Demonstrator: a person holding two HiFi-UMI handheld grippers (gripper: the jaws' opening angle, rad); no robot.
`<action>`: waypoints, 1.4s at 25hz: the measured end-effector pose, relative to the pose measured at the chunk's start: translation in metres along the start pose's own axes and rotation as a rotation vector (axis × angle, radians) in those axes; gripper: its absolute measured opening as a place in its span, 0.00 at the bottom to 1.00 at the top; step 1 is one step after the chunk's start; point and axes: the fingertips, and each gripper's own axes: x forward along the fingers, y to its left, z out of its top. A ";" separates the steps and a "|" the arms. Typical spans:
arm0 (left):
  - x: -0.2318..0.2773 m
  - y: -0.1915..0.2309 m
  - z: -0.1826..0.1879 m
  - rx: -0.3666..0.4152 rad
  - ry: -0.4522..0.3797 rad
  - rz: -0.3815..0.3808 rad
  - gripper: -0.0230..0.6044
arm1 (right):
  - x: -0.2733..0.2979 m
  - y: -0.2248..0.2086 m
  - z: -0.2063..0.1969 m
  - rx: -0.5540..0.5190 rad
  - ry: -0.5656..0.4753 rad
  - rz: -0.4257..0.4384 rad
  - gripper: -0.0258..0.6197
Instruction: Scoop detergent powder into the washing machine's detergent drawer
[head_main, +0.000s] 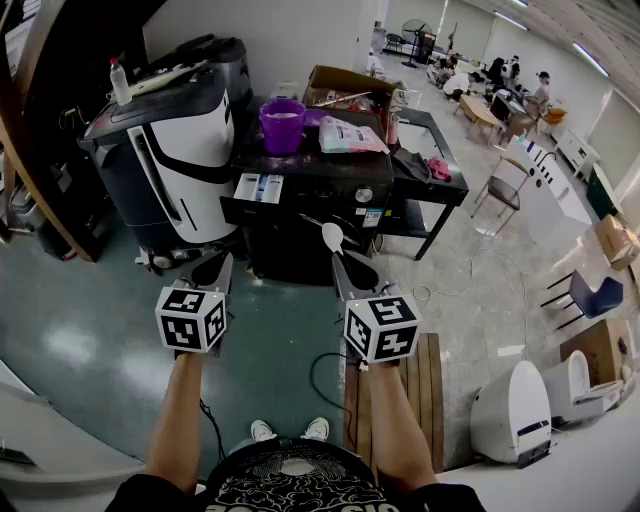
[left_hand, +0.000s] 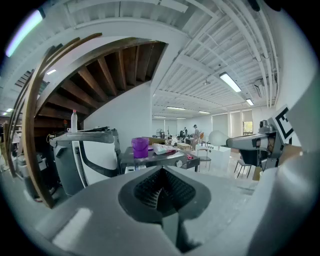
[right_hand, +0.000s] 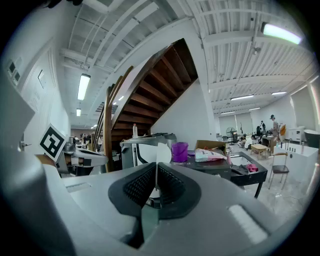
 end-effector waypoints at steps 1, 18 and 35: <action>0.002 -0.001 0.001 0.001 -0.001 -0.001 0.04 | -0.001 -0.002 0.000 0.001 -0.002 -0.002 0.09; 0.025 -0.012 0.014 0.001 -0.021 0.054 0.04 | 0.002 -0.031 0.003 0.027 -0.016 0.055 0.10; 0.067 -0.006 0.017 -0.010 -0.028 0.048 0.04 | 0.040 -0.055 -0.001 0.024 -0.006 0.087 0.10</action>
